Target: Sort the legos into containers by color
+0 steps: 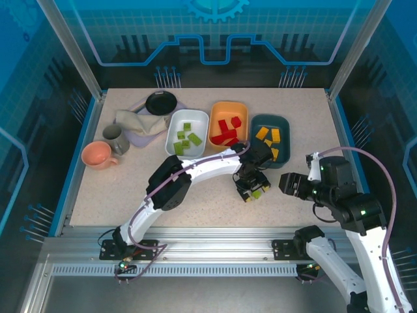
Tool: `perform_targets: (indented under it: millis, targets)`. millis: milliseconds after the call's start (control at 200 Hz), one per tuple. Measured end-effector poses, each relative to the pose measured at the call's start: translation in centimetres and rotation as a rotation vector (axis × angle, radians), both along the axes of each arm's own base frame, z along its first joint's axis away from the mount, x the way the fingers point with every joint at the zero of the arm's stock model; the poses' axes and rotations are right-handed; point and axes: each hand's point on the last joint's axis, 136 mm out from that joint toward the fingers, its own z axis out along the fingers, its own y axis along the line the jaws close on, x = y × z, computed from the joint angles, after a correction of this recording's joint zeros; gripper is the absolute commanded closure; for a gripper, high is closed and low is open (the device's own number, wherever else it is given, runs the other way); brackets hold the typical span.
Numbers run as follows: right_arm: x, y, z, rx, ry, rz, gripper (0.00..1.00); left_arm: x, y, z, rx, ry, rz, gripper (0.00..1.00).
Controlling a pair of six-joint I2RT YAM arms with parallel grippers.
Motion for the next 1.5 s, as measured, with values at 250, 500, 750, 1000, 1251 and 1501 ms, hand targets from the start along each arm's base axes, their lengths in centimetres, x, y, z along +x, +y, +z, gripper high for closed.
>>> perform_targets:
  millis: [250, 500, 750, 1000, 1251, 1501]
  targets:
    - [-0.4, 0.2, -0.3, 0.011, 0.013, 0.012, 0.29, 0.7, -0.5, -1.7, 0.016, 0.004, 0.063, 0.69]
    - [-0.4, 0.3, -0.5, 0.012, 0.018, 0.015, 0.30, 0.9, -0.3, -1.8, 0.018, -0.012, 0.074, 0.78]
    - [-0.1, 2.6, 0.9, 0.105, -0.026, 0.122, 0.30, 2.7, 3.6, 1.6, 0.089, -0.154, 0.055, 0.79]
    - [1.9, 7.2, 2.4, 0.190, -0.056, 0.306, 0.30, 9.6, 13.9, 12.0, 0.089, -0.428, 0.148, 0.79]
    - [4.6, 13.2, 1.3, 0.117, -0.015, 0.452, 0.28, 17.7, 24.6, 12.4, 0.198, -0.547, 0.210, 0.79]
    - [9.2, 16.7, 2.4, 0.110, -0.187, 0.401, 0.25, 25.0, 26.5, 8.8, 0.234, -0.581, 0.121, 0.80]
